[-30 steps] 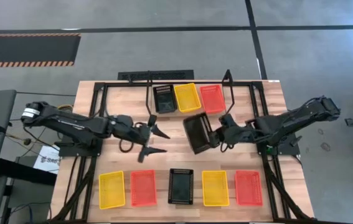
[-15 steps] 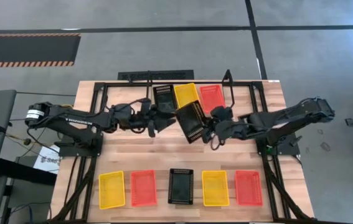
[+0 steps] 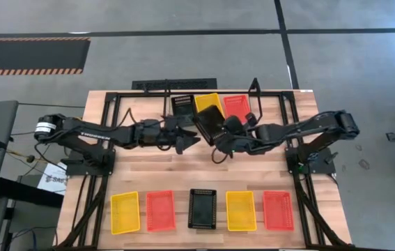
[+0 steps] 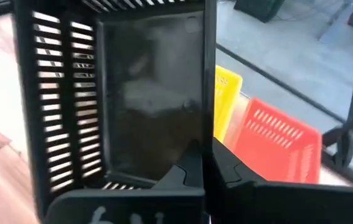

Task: Stack baskets on shelf by color
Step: Stack the right black bin on top of the other the black bin on the shelf

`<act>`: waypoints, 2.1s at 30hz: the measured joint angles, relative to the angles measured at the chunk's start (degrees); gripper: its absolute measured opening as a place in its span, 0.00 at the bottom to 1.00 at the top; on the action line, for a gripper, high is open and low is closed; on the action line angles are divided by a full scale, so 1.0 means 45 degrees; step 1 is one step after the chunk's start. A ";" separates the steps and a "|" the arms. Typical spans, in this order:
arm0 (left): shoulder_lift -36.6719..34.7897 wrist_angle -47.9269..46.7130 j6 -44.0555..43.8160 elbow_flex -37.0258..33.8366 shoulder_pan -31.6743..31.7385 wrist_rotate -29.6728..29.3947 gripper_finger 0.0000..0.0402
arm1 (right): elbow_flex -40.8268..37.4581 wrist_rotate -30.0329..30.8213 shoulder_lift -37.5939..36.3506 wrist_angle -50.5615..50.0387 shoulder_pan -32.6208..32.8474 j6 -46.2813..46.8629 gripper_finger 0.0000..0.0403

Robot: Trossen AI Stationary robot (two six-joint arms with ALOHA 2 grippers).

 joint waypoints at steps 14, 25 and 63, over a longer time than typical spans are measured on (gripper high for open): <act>0.1095 0.2003 0.0115 -0.0020 0.0945 -0.0219 0.60 | 0.2832 0.0352 0.1163 -0.0921 0.0332 -0.1518 0.01; 0.1095 0.1964 0.1147 -0.0023 0.1772 0.0222 0.28 | 0.2832 0.0859 0.1144 0.0600 0.1376 -0.1373 0.01; -0.4536 -1.0268 0.0835 0.1138 0.1601 -0.2010 0.00 | 0.8320 0.2233 -0.1336 -0.7424 0.3353 -0.0942 0.52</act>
